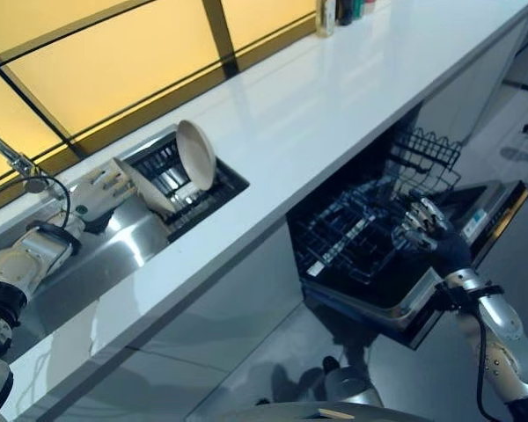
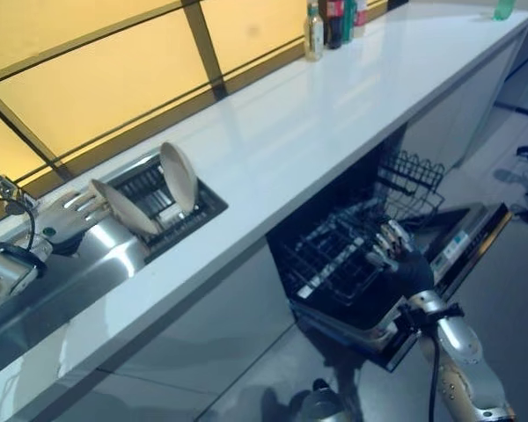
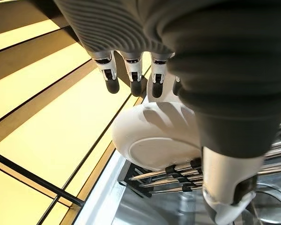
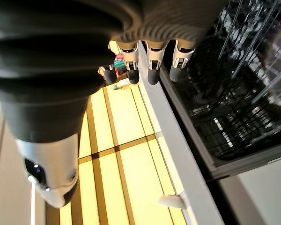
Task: Pick up plates and place into dishwasher.
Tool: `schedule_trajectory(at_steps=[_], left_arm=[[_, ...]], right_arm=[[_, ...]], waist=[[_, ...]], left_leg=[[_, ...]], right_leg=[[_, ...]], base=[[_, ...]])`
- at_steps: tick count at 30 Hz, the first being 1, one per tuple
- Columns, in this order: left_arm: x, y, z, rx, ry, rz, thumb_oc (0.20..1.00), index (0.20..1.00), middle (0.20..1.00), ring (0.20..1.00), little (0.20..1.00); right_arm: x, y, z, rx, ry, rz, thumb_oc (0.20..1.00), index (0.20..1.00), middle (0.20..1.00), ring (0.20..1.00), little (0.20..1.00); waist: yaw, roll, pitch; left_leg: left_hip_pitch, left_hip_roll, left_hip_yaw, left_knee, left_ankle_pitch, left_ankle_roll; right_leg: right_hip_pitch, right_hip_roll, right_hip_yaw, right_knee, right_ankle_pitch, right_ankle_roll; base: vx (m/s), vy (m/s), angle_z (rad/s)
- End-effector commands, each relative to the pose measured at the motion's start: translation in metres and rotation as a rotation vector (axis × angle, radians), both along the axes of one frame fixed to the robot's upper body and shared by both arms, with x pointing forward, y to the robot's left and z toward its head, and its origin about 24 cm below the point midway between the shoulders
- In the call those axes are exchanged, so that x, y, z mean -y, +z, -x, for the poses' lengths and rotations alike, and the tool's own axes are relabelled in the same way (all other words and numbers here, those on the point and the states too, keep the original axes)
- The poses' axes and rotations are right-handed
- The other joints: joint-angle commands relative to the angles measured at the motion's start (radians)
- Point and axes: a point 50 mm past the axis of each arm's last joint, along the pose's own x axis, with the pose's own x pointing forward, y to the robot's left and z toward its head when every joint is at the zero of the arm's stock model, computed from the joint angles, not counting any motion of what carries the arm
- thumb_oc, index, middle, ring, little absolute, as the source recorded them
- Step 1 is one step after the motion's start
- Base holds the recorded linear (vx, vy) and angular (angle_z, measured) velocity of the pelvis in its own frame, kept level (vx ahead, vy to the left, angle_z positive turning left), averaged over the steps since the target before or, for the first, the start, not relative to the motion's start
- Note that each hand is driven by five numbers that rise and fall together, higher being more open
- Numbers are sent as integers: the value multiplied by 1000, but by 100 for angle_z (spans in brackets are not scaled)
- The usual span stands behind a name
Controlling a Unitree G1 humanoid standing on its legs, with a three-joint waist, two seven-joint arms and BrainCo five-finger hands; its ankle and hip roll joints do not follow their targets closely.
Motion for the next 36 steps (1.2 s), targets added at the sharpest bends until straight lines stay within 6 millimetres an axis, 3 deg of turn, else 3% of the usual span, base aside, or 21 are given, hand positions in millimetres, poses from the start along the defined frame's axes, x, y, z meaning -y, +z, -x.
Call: schedule_trajectory(at_steps=[1,2,3,4,10,24,32,36], left_arm=[[-13,35,-11,168,90,16,1000,1000,1000,1000,1000],[-14,33,-11,159,98,15,1000,1000,1000,1000,1000],[-17,30,-10,144,122,10,871,871,871,871,871],[-19,26,-10,134,144,9,200,200,200,200,200],[-22,1,-3,116,168,14,200,200,200,200,200],[-23,-17,6,100,173,21,200,200,200,200,200],[-25,-5,6,124,128,0,200,200,200,200,200],[-26,19,2,163,96,-41,200,200,200,200,200]], right_arm=[[-7,34,-10,151,71,12,1000,1000,1000,1000,1000],[-6,34,-10,151,74,18,1000,1000,1000,1000,1000],[-5,35,-10,151,78,26,1000,1000,1000,1000,1000],[-3,35,-10,150,82,34,1000,1000,1000,1000,1000],[-1,35,-10,127,83,60,1000,1000,1000,1000,1000],[2,35,-6,118,100,86,1000,1000,1000,1000,1000],[-5,30,-7,123,103,48,1000,1000,1000,1000,1000],[-11,25,-7,119,98,14,1000,1000,1000,1000,1000]], waist=[[-14,-34,4],[-17,-32,3],[-22,-29,-1],[-26,-24,-2],[-43,-6,-9],[-61,15,-6],[-46,-1,-28],[-28,-24,-49]], left_leg=[[-97,13,-13,98,-48,-7],[-92,13,-11,95,-47,-7],[-89,14,-6,95,-46,-10],[-86,14,-3,93,-45,-11],[-77,6,6,93,-47,-12],[-62,-1,9,93,-45,-14],[-45,3,9,92,-57,-12],[-34,10,10,93,-65,-10]], right_leg=[[-41,-54,7,64,-58,97],[-37,-55,6,61,-57,97],[-35,-56,7,61,-56,98],[-35,-57,9,61,-57,99],[-37,-63,21,70,-64,101],[-31,-70,28,80,-74,98],[-4,-72,13,62,-77,100],[21,-69,-1,43,-76,100]], base=[[24,45,-1],[77,44,-2],[90,54,-2],[100,67,-3],[55,43,-12],[11,20,-1],[-13,-21,0],[-13,-77,2]])
